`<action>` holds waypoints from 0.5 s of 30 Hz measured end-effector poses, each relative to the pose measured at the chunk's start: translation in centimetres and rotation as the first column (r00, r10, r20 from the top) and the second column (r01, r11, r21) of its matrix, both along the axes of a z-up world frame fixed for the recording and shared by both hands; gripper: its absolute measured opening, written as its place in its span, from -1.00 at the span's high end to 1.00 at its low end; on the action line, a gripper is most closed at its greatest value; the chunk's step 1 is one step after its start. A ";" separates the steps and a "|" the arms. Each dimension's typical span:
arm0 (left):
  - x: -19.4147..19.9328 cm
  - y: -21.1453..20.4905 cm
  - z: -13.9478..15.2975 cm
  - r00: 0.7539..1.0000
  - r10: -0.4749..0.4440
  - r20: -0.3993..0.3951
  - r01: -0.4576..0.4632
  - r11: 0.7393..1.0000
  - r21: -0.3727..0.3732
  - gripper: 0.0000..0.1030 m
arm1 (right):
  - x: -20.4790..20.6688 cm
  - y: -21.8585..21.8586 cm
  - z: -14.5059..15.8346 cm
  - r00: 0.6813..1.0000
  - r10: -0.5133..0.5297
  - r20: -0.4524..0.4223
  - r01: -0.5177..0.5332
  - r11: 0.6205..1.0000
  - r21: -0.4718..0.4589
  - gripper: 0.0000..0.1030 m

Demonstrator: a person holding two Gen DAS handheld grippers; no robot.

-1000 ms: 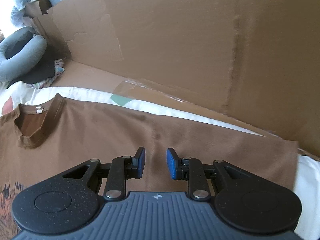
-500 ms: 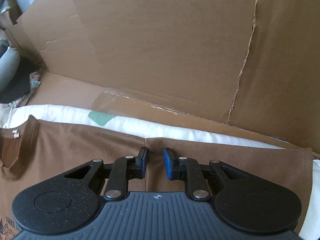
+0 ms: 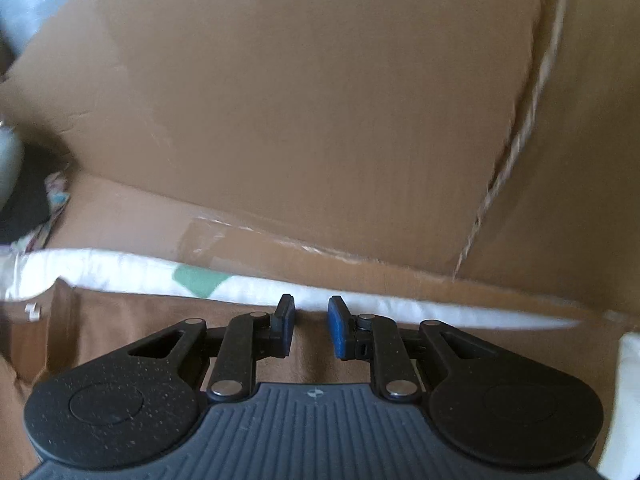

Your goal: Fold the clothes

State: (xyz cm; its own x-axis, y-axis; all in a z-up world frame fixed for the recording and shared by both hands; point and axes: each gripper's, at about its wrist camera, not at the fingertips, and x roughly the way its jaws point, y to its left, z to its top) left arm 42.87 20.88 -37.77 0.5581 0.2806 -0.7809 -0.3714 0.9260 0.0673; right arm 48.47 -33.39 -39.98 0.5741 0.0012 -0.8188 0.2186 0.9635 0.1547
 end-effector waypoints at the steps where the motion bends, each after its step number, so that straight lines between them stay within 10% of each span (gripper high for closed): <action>1: -0.2 -0.6 0.3 0.999 -0.037 0.009 0.037 0.999 0.002 0.58 | -0.4 0.5 0.3 0.999 0.032 0.020 -0.032 0.999 -0.006 0.51; 6: -0.4 -4.6 0.8 0.984 -0.175 0.031 0.176 0.984 -0.037 0.40 | -1.7 3.7 0.4 0.977 0.199 0.080 -0.198 0.980 -0.016 0.46; 10: -1.1 -8.5 0.4 0.955 -0.292 0.043 0.294 0.956 -0.028 -0.25 | -2.4 6.6 -0.2 0.940 0.329 0.089 -0.327 0.944 -0.040 0.08; 15: -2.1 -12.0 -0.9 0.912 -0.410 0.034 0.411 0.910 -0.055 -0.30 | -3.1 9.8 -0.5 0.885 0.456 0.099 -0.454 0.890 -0.043 -0.08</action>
